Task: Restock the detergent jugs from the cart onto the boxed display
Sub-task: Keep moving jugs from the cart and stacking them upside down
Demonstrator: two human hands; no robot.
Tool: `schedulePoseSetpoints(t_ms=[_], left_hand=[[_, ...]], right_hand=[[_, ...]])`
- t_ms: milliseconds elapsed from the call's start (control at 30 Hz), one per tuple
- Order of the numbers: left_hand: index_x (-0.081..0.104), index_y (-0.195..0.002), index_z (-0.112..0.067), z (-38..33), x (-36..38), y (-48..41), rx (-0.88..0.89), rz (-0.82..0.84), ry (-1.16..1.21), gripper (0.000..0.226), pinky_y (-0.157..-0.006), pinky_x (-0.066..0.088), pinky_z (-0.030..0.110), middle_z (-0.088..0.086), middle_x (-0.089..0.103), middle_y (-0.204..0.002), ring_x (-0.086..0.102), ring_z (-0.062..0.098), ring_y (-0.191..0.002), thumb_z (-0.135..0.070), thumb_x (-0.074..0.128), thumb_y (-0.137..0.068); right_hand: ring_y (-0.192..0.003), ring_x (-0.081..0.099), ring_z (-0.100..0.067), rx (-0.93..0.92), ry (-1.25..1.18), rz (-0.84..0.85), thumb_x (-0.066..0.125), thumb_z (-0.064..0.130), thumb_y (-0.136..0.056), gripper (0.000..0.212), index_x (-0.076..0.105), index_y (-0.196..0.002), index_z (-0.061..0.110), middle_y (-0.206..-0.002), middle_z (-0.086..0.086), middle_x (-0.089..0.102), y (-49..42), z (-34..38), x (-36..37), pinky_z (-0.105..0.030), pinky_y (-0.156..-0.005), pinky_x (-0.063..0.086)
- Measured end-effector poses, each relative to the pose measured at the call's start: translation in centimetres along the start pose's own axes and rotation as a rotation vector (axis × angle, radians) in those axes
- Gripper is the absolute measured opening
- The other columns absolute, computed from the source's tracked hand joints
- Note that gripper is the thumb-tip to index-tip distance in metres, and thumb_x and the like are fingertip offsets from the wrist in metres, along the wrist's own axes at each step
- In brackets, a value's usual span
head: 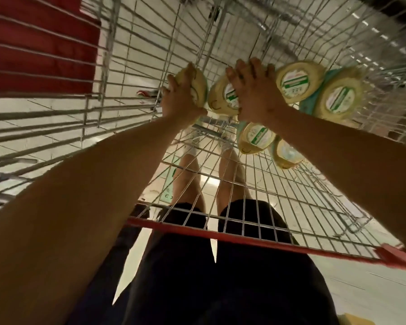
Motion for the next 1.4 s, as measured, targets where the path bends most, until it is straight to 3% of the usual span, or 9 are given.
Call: schedulePoseSetpoints(t_ms=[100,233,400,633,767,900,1133,1267,1400], left_hand=[[-0.007,-0.165,-0.044,-0.6,-4.4,2.6,0.036,-0.034,0.014,0.141,-0.114,0.035,0.07,0.028,0.015,-0.165,0.027,0.06,-0.146,-0.049,0.094,-0.066],[-0.004,-0.165,-0.043,-1.6,-10.8,6.4,0.095,-0.061,0.045,0.143,-0.106,0.043,0.065,0.023,0.021,-0.158,0.033,0.058,-0.139,-0.049,0.096,-0.063],[-0.007,-0.157,-0.057,-3.7,-17.8,12.0,0.204,-0.085,0.012,0.142,-0.096,0.048,0.066,0.019,0.02,-0.156,0.037,0.059,-0.134,-0.045,0.096,-0.06],[-0.009,-0.16,-0.046,-6.6,-24.4,20.6,0.484,-0.123,-0.078,0.142,-0.103,0.048,0.066,0.016,0.024,-0.154,0.04,0.053,-0.134,-0.049,0.094,-0.063],[0.005,-0.163,-0.033,-7.9,-26.9,25.4,0.688,-0.127,0.008,0.136,-0.105,0.05,0.063,0.014,0.028,-0.151,0.042,0.047,-0.135,-0.042,0.095,-0.062],[0.005,-0.16,-0.051,-10.6,-28.9,30.5,0.85,-0.087,-0.016,0.135,-0.104,0.053,0.06,0.006,0.024,-0.154,0.045,0.042,-0.136,-0.056,0.09,-0.057],[0.013,-0.16,-0.05,-16.6,-24.5,39.8,1.086,-0.046,-0.161,0.128,-0.105,0.051,0.056,-0.004,0.03,-0.152,0.048,0.03,-0.132,-0.061,0.085,-0.053],[0.016,-0.159,-0.054,-20.6,-18.3,44.3,1.194,0.048,-0.204,0.129,-0.106,0.048,0.049,-0.005,0.028,-0.157,0.046,0.028,-0.135,-0.056,0.093,-0.055],[0.017,-0.156,-0.062,-24.7,-10.7,49.5,1.308,0.139,-0.281,0.13,-0.102,0.051,0.053,-0.012,0.029,-0.15,0.048,0.025,-0.13,-0.051,0.097,-0.054]], right_hand=[[-0.147,0.028,-0.048,0.038,-0.047,-0.044,0.092,0.052,-0.066,0.13,0.014,-0.166,0.025,-0.164,-0.018,0.025,3.0,0.6,-3.9,-0.067,-0.119,0.026],[-0.141,0.034,-0.045,0.14,-0.137,-0.105,0.092,0.051,-0.062,0.125,0.023,-0.163,0.027,-0.16,-0.015,0.029,7.9,0.7,-9.5,-0.06,-0.113,0.032],[-0.143,0.029,-0.041,0.272,-0.275,-0.166,0.09,0.06,-0.061,0.127,0.022,-0.163,0.029,-0.16,-0.013,0.028,15.3,0.5,-15.0,-0.059,-0.113,0.029],[-0.149,0.024,-0.035,0.467,-0.494,-0.287,0.082,0.071,-0.066,0.123,0.017,-0.163,0.031,-0.162,-0.006,0.024,27.5,3.3,-19.3,-0.061,-0.119,0.026],[-0.147,0.027,-0.033,0.622,-0.627,-0.348,0.085,0.067,-0.062,0.123,0.019,-0.16,0.034,-0.159,-0.002,0.027,34.8,6.4,-19.8,-0.059,-0.118,0.027],[-0.145,0.027,-0.027,0.772,-0.764,-0.464,0.072,0.074,-0.059,0.119,0.022,-0.16,0.036,-0.157,0.003,0.029,42.2,9.7,-18.5,-0.057,-0.118,0.028],[-0.138,0.03,-0.021,1.047,-0.943,-0.685,0.076,0.072,-0.058,0.121,0.02,-0.159,0.04,-0.148,0.01,0.032,54.0,13.9,-12.5,-0.054,-0.118,0.032],[-0.133,0.033,-0.02,1.246,-1.056,-0.787,0.077,0.067,-0.055,0.121,0.025,-0.159,0.037,-0.146,0.01,0.034,60.5,15.4,-7.7,-0.047,-0.113,0.037],[-0.132,0.033,-0.02,1.404,-1.143,-0.824,0.085,0.062,-0.057,0.123,0.026,-0.161,0.034,-0.147,0.008,0.035,67.4,16.5,-1.7,-0.047,-0.112,0.038]])
Point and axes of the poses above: each hand's wrist, its own y-axis away from the middle knuckle, its own x-axis out of the palm, z = x × y, the point moved 1 cm from there along -y, towards the middle knuckle
